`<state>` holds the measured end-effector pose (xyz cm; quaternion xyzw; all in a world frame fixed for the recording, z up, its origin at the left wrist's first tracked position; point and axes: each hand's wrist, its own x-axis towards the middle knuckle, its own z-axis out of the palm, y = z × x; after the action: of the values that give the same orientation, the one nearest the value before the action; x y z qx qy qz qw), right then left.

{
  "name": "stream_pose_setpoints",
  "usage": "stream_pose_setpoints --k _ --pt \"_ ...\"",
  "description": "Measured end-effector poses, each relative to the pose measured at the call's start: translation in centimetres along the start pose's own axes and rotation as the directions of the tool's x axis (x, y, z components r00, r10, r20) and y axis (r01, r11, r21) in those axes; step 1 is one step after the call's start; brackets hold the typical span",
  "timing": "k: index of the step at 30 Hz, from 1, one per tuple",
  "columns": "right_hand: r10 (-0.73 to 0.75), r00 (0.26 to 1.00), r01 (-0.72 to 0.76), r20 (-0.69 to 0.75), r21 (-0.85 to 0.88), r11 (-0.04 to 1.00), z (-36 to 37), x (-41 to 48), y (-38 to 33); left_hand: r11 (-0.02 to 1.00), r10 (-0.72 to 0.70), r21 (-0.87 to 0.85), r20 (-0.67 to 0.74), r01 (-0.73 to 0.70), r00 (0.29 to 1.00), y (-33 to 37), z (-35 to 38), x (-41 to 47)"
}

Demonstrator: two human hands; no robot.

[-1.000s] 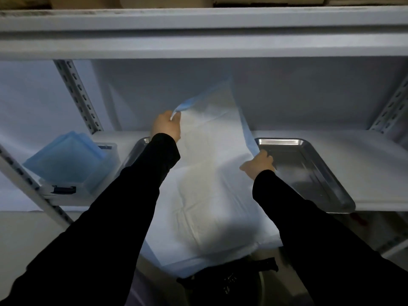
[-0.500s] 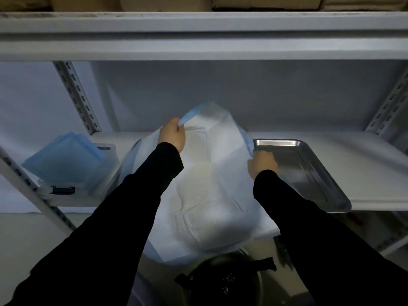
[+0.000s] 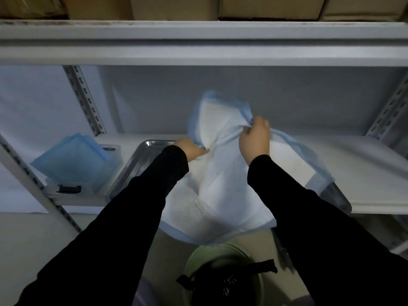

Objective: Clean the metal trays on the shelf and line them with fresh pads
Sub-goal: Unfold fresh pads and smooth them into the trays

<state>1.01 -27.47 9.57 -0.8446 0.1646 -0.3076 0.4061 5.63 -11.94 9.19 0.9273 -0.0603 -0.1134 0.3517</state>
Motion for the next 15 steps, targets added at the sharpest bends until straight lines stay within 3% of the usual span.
stream_pose_setpoints --k 1,3,6,9,12,15 --pt "-0.023 1.0 0.023 -0.004 0.03 0.999 0.0 0.2 -0.3 0.977 -0.03 -0.212 0.044 0.039 0.999 0.3 -0.2 -0.1" --pt "-0.103 0.994 0.1 0.025 0.074 0.992 0.1 0.8 -1.1 0.836 -0.081 -0.535 0.101 0.123 0.992 0.7 -0.6 0.0" --pt "-0.284 0.937 0.255 0.203 0.157 0.954 0.5 1.3 -2.1 0.687 -0.159 -0.709 0.07 0.161 0.985 0.2 -1.2 0.1" --pt "-0.388 0.863 0.379 0.323 0.092 0.921 1.4 1.1 -1.8 0.549 -0.304 -0.804 0.065 0.23 0.951 -0.9 -0.9 0.7" --pt "-0.289 0.853 0.391 0.435 -0.164 0.906 2.3 0.4 -0.4 0.455 -0.367 -0.854 0.079 0.253 0.927 -2.1 -0.3 1.4" --pt "-0.069 0.776 0.417 0.628 -0.427 0.802 3.0 -0.7 1.2 0.512 -0.328 -0.817 0.101 0.266 0.939 -2.3 0.0 1.3"
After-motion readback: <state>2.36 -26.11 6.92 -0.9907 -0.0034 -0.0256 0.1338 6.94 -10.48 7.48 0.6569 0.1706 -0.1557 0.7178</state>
